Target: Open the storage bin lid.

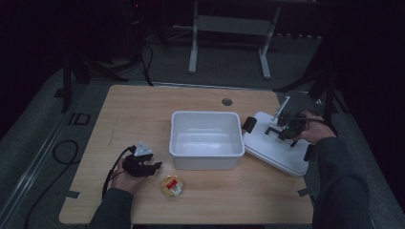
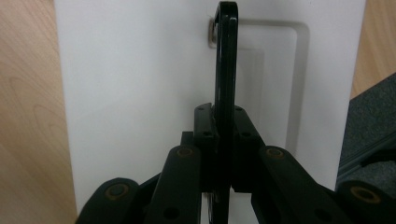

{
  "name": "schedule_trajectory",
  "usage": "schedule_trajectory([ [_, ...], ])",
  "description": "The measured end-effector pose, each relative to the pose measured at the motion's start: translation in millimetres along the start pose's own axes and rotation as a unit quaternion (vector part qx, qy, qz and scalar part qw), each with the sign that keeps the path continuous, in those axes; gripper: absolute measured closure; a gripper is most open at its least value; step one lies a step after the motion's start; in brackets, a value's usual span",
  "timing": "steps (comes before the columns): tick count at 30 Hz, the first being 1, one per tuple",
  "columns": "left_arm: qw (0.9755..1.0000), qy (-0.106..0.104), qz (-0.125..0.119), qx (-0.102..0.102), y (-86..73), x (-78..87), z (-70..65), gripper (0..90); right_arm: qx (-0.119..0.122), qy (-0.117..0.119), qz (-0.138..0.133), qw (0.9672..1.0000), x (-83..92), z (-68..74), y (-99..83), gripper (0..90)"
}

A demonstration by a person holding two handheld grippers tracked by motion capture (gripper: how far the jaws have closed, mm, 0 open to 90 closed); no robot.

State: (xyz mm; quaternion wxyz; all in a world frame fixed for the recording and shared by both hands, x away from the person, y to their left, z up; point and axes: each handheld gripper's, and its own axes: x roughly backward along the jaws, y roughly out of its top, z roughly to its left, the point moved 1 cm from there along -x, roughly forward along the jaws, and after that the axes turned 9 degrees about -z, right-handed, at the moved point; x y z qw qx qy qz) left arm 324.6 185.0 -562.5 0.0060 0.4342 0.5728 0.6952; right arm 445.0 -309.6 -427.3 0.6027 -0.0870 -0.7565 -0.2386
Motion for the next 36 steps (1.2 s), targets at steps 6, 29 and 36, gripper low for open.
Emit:
schedule_trajectory([
  [6, 1.0000, 0.000, 0.000, -0.001, 0.0, 0.0, 0.0, 47.3, -0.003, 0.001, 0.001, 1.0000, -10.9, 1.1, -2.4, 84.2],
  [29, 1.0000, 0.000, 0.001, -0.001, 0.0, 0.0, -0.1, 47.3, -0.017, 0.006, 0.003, 0.9998, -41.4, 2.0, -4.1, 84.1],
  [36, 1.0000, 0.000, 0.001, -0.002, 0.0, 0.1, -0.1, 47.3, -0.022, 0.005, 0.005, 0.9997, -47.7, 1.7, -7.2, 84.0],
])
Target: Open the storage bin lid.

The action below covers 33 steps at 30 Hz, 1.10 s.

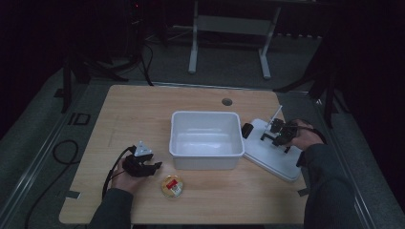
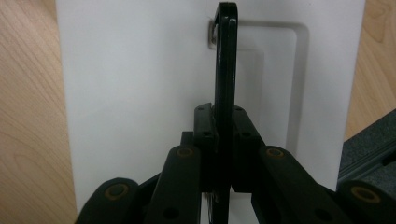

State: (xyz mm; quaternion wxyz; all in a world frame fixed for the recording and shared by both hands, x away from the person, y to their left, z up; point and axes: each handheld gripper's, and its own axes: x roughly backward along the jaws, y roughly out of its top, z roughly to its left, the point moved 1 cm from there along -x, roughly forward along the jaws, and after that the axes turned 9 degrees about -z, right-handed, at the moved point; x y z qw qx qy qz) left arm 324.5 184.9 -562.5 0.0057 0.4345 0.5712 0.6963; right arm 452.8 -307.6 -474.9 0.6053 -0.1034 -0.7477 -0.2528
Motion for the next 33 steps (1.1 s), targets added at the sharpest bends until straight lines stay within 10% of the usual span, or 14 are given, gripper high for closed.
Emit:
schedule_trajectory([
  [11, 1.0000, 0.000, 0.000, 0.000, 0.0, 0.0, 0.0, 47.3, 0.001, 0.010, 0.005, 0.9999, -8.1, 3.8, -3.0, 83.5],
  [33, 1.0000, 0.000, 0.000, 0.000, 0.0, 0.0, -0.1, 47.3, 0.018, 0.026, -0.050, 0.9983, 15.5, 17.5, 4.6, 50.7],
])
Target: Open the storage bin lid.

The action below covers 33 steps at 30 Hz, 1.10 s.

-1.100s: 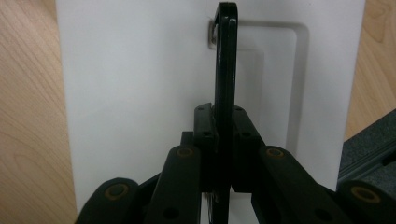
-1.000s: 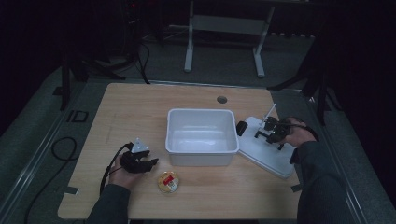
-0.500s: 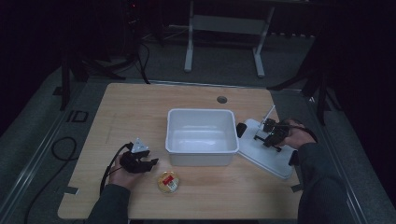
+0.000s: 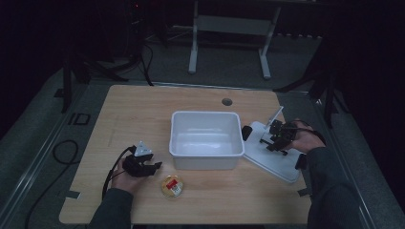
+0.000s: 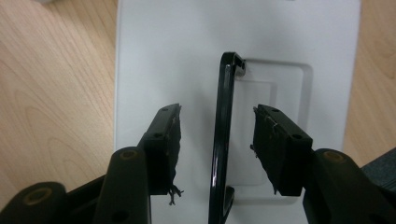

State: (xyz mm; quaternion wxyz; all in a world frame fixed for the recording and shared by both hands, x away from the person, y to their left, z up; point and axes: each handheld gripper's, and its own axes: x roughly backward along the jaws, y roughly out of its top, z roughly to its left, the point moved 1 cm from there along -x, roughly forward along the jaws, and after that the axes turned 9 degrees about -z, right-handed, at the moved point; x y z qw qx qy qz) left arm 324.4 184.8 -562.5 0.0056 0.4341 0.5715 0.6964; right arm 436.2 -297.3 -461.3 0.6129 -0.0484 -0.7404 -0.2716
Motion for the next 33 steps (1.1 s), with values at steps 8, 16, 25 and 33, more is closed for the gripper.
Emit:
schedule_trajectory([
  [8, 1.0000, 0.000, 0.000, 0.000, 0.0, 0.0, 0.0, 47.3, 0.002, -0.007, -0.037, 0.9993, 8.9, 10.2, 0.0, 51.7],
  [16, 1.0000, 0.001, 0.001, -0.001, 0.0, 0.0, -0.2, 47.2, 0.015, -0.015, -0.055, 0.9983, 8.9, 30.2, -4.0, 51.4],
  [25, 1.0000, 0.002, 0.000, -0.002, 0.1, -0.3, -0.9, 46.9, 0.031, -0.017, -0.085, 0.9958, 6.1, 56.5, -8.7, 49.8],
  [33, 1.0000, 0.003, 0.001, -0.004, 0.1, -0.4, -1.5, 46.5, 0.014, -0.008, -0.121, 0.9925, -6.0, 72.7, -13.4, 47.1],
])
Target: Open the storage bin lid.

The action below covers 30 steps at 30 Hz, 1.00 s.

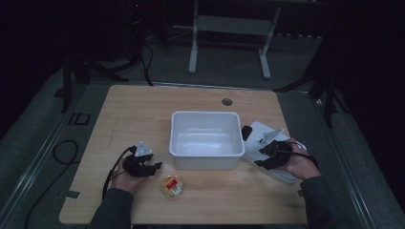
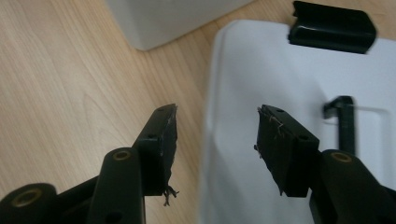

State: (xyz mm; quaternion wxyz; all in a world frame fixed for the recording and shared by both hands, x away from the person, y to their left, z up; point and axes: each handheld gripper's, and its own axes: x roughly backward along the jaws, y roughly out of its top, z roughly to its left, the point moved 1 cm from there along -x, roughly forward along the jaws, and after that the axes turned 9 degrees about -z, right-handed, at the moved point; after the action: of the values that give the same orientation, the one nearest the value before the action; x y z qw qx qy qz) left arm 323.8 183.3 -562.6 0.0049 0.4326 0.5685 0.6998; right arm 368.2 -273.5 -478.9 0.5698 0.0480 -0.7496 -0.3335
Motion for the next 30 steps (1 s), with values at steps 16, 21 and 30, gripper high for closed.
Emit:
schedule_trajectory([
  [16, 1.0000, 0.002, 0.001, -0.002, 0.1, -0.1, -0.5, 46.3, -0.022, 0.001, -0.038, 0.9991, -25.9, 34.2, -23.9, 47.7],
  [21, 1.0000, 0.006, 0.003, -0.002, 0.7, -0.2, -1.4, 46.3, -0.036, -0.002, -0.048, 0.9982, -32.4, 42.4, -31.3, 47.2],
  [30, 0.9998, 0.013, 0.014, -0.010, 1.7, 2.1, -5.2, 47.5, -0.065, -0.022, -0.086, 0.9940, -40.3, 53.5, -39.2, 46.4],
])
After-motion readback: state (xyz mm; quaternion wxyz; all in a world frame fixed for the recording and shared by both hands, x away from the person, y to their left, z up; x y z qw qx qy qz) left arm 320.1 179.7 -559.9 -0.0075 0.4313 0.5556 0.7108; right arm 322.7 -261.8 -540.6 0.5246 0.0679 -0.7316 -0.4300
